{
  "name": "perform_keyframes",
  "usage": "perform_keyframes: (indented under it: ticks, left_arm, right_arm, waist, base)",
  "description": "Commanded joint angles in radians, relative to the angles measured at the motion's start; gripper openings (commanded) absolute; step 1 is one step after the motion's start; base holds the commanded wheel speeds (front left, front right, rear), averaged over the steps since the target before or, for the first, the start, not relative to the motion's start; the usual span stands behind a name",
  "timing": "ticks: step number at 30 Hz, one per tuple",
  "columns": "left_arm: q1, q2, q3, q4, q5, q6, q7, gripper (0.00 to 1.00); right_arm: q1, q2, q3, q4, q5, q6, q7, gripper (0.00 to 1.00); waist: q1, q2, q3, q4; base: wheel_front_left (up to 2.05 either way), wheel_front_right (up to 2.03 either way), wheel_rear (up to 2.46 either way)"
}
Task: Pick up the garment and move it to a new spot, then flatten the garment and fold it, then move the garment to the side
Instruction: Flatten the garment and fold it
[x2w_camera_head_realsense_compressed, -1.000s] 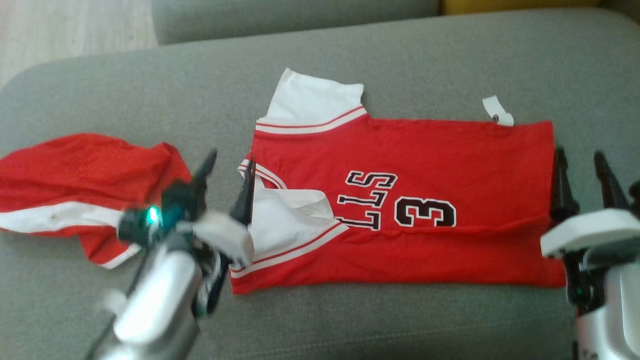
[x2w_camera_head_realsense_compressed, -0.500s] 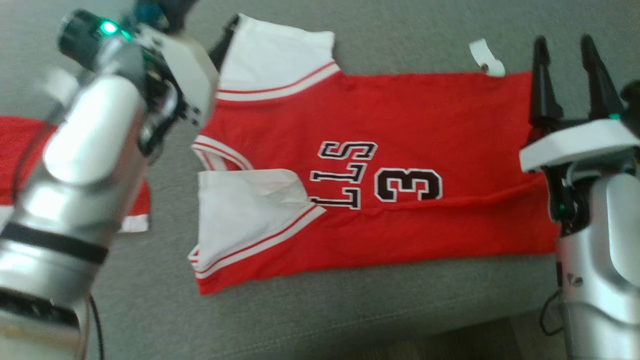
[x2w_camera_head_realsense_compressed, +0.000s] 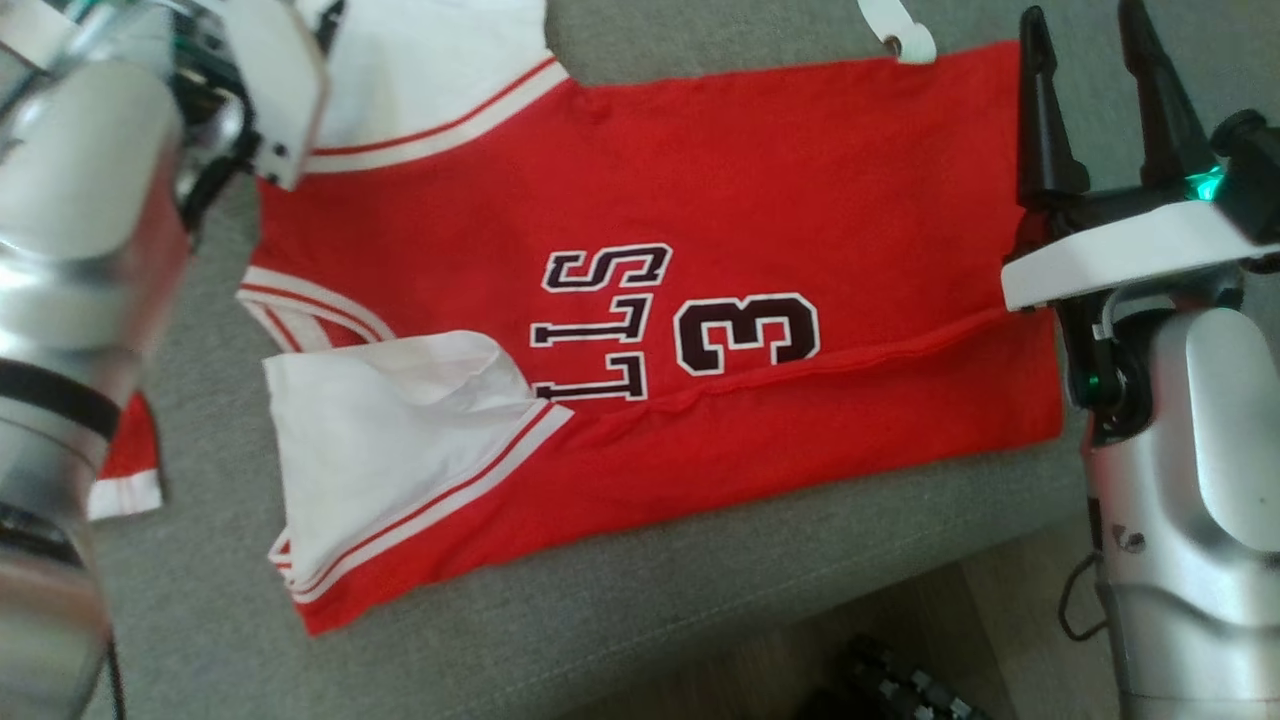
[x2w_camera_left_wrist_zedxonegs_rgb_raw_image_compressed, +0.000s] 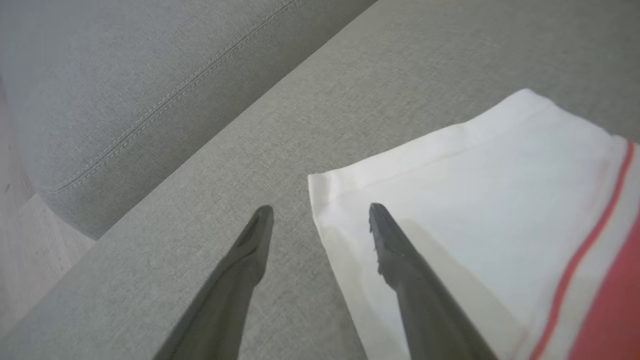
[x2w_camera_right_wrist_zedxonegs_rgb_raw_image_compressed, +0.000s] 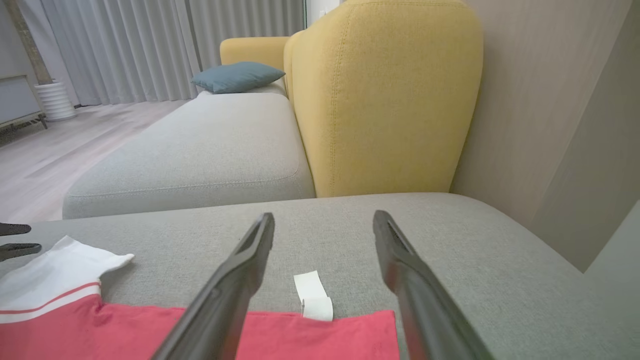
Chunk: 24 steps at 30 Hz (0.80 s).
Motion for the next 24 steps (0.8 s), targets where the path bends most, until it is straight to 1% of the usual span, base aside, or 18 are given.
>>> perform_keyframes:
  ticks: [1, 7, 13, 17, 18, 19, 21, 24]
  left_arm:
    - [-0.081, 0.047, 0.018, 0.011, 0.006, 0.002, -0.019, 1.0]
    - [-0.11, 0.038, -0.007, 0.092, -0.015, 0.002, -0.041, 1.0]
    - [-0.134, 0.022, -0.052, 0.106, -0.062, 0.002, -0.059, 1.0]
    - [-0.139, 0.015, -0.099, 0.103, -0.104, 0.002, -0.039, 1.0]
    - [-0.137, 0.014, -0.113, 0.098, -0.12, 0.002, -0.027, 0.45]
    - [-0.134, 0.014, -0.127, 0.09, -0.14, 0.002, -0.016, 0.0]
    - [-0.132, 0.019, -0.15, 0.073, -0.18, 0.002, 0.001, 0.0]
    - [-0.135, 0.025, -0.162, 0.059, -0.212, 0.002, -0.007, 0.0]
  right_arm:
    - [-0.03, 0.01, 0.02, -0.045, 0.011, -0.001, -0.007, 1.0]
    - [-0.028, 0.013, 0.021, -0.053, 0.02, -0.001, -0.004, 1.0]
    - [-0.036, 0.014, 0.01, -0.035, 0.02, -0.001, -0.006, 1.0]
    - [-0.046, 0.015, 0.011, -0.025, 0.021, -0.001, -0.01, 1.0]
    - [-0.049, 0.015, 0.011, -0.022, 0.022, -0.001, -0.01, 1.0]
    - [-0.052, 0.015, 0.01, -0.019, 0.023, -0.001, -0.011, 1.0]
    - [-0.058, 0.015, 0.006, -0.012, 0.022, -0.001, -0.011, 1.0]
    - [-0.063, 0.015, -0.005, -0.002, 0.021, -0.001, -0.011, 1.0]
  waist:
    - [-0.0002, 0.0, 0.027, -0.023]
    - [-0.0002, 0.0, 0.061, -0.043]
    - [-0.0002, 0.0, 0.082, -0.046]
    - [-0.0002, 0.0, 0.09, -0.049]
    - [-0.0002, 0.0, 0.091, -0.049]
    - [-0.0002, 0.0, 0.092, -0.049]
    - [-0.0002, 0.0, 0.092, -0.046]
    - [-0.0002, 0.0, 0.087, -0.037]
  base:
    - [0.0, 0.0, 0.0]
    - [0.0, 0.0, 0.0]
    - [0.0, 0.0, 0.0]
    - [0.0, 0.0, 0.0]
    - [0.0, 0.0, 0.0]
    - [0.0, 0.0, 0.0]
    - [0.0, 0.0, 0.0]
    - [0.0, 0.0, 0.0]
